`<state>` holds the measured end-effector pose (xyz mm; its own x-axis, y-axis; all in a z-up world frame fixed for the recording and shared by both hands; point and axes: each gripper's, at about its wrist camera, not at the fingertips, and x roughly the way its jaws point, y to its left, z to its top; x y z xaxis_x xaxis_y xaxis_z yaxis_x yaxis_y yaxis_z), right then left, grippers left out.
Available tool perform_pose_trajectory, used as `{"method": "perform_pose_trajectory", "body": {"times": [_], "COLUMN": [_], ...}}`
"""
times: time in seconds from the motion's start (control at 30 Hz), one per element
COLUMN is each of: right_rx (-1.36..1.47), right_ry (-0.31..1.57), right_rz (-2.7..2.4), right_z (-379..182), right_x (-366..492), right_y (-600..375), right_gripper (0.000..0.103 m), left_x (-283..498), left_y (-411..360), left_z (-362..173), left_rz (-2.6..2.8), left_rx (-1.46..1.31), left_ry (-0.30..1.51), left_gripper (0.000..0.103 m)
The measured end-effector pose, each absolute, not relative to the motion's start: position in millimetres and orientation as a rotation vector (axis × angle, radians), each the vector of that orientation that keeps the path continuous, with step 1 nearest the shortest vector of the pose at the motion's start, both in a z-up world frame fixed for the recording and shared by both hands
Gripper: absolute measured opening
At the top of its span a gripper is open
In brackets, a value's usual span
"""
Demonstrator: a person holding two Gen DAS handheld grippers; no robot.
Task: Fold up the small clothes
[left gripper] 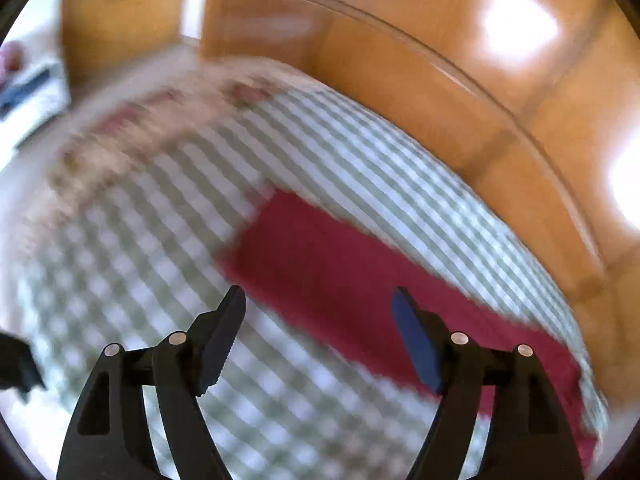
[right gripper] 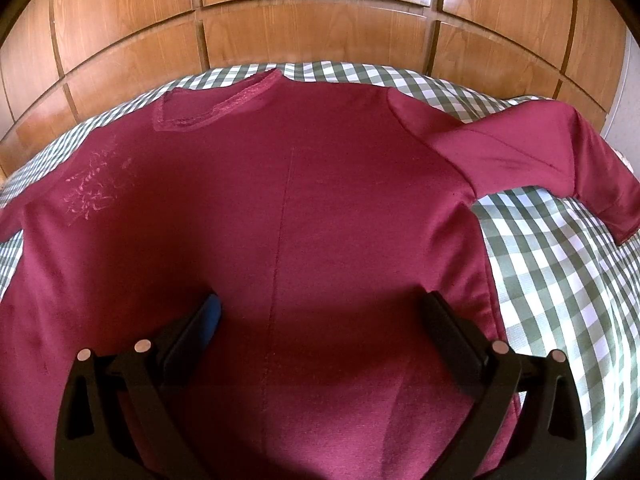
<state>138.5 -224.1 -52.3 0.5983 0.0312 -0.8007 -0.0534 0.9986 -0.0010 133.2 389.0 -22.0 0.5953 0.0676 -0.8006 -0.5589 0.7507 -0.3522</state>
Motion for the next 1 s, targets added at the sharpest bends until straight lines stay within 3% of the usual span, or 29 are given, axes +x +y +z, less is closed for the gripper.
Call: {"method": "perform_pose_trajectory", "body": {"times": [0.13, 0.27, 0.4, 0.47, 0.53, 0.57, 0.6, 0.63, 0.67, 0.7, 0.77, 0.8, 0.83, 0.93, 1.0], "right_rx": [-0.025, -0.02, -0.029, -0.018, -0.03, -0.035, -0.026, -0.007, 0.014, 0.043, 0.054, 0.072, 0.091, 0.104, 0.106], "right_ry": [0.926, 0.935, 0.939, 0.935, 0.941, 0.948, 0.972, 0.996, 1.022, 1.046, 1.049, 1.056, 1.056, 1.065, 1.085], "right_rz": [0.049, 0.047, 0.014, 0.005, -0.003, -0.002, 0.014, 0.039, 0.067, 0.092, 0.12, 0.143, 0.153, 0.154, 0.153], "right_z": [-52, -49, -37, -30, -27, -26, -27, -28, -30, -31, -28, -25, -21, -22, -28], "right_x": [138, 138, 122, 105, 89, 79, 65, 55, 47, 34, 16, 8, 1, -7, -9], "right_y": [-225, -227, -239, -255, -267, -274, -283, -288, -292, -295, -297, -299, -302, -308, -309], "right_gripper": [0.101, 0.101, 0.101, 0.101, 0.101, 0.101, 0.1, 0.094, 0.074, 0.068, 0.038, 0.015, 0.01, 0.01, 0.01], "left_x": [100, 67, 36, 22, 10, 6, 2, -2, -5, -10, -15, -19, -21, -26, -24], "left_y": [303, 220, 167, 148, 137, 135, 134, 134, 135, 135, 139, 140, 142, 144, 142], "left_z": [-31, -50, -68, -78, -86, -87, -89, -91, -91, -89, -87, -85, -83, -88, -88], "left_rz": [0.054, -0.226, -0.336, -0.366, -0.359, -0.349, -0.342, -0.333, -0.326, -0.318, -0.309, -0.311, -0.315, -0.299, -0.271], "left_rx": [-0.561, -0.546, -0.531, -0.525, -0.495, -0.486, -0.487, -0.495, -0.505, -0.513, -0.49, -0.487, -0.493, -0.485, -0.453], "left_ry": [0.871, 0.948, 1.014, 1.055, 1.08, 1.073, 1.072, 1.078, 1.074, 1.062, 1.05, 1.048, 1.051, 1.09, 1.114], "left_gripper": [0.072, 0.06, 0.058, 0.044, 0.039, 0.031, 0.017, 0.011, 0.008, 0.006, 0.004, 0.004, 0.004, 0.004, 0.013]}}
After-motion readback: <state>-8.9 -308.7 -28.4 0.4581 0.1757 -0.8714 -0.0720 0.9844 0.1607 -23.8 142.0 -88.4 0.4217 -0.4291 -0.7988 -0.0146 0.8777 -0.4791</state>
